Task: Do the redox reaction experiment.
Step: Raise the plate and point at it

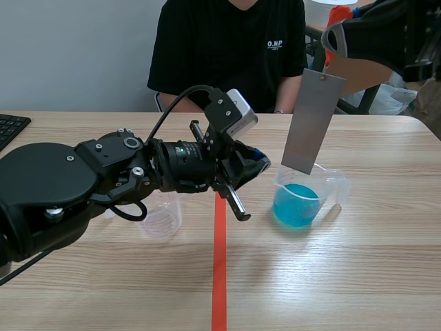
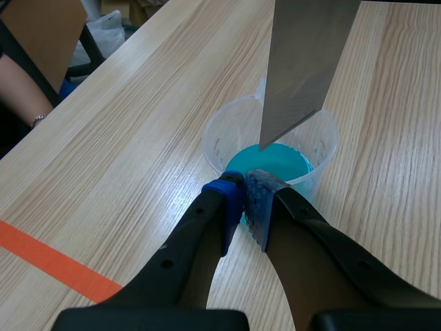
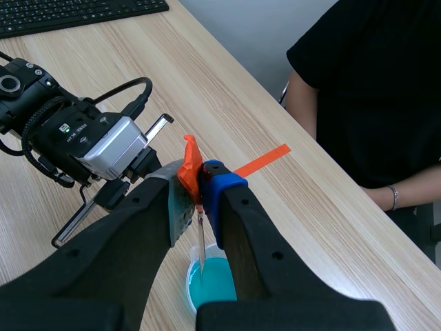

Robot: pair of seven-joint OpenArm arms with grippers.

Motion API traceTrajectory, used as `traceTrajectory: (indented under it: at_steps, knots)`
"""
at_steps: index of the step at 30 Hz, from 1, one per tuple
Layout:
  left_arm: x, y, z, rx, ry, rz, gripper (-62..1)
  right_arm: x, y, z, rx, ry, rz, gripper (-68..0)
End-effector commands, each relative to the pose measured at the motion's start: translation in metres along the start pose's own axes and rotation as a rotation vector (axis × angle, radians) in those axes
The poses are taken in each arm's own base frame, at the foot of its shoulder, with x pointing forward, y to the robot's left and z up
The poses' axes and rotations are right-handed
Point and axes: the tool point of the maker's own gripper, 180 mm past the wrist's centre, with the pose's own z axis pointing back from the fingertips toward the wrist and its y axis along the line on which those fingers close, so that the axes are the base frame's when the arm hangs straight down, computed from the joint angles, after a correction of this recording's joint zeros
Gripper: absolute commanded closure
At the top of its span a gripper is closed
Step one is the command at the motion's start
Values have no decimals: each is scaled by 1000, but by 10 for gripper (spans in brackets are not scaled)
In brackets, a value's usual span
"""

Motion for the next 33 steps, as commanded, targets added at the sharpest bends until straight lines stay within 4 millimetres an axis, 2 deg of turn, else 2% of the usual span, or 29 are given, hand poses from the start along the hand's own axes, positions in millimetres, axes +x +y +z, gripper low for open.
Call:
traceTrajectory:
  at_steps: [1,33]
  knots:
    - [22,1,-4,0,-69,-6,-44,12,-2,4,-5,-23,37,-13]
    - [22,-3,-4,-18,-73,-3,-45,12,-2,4,-5,-28,37,-13]
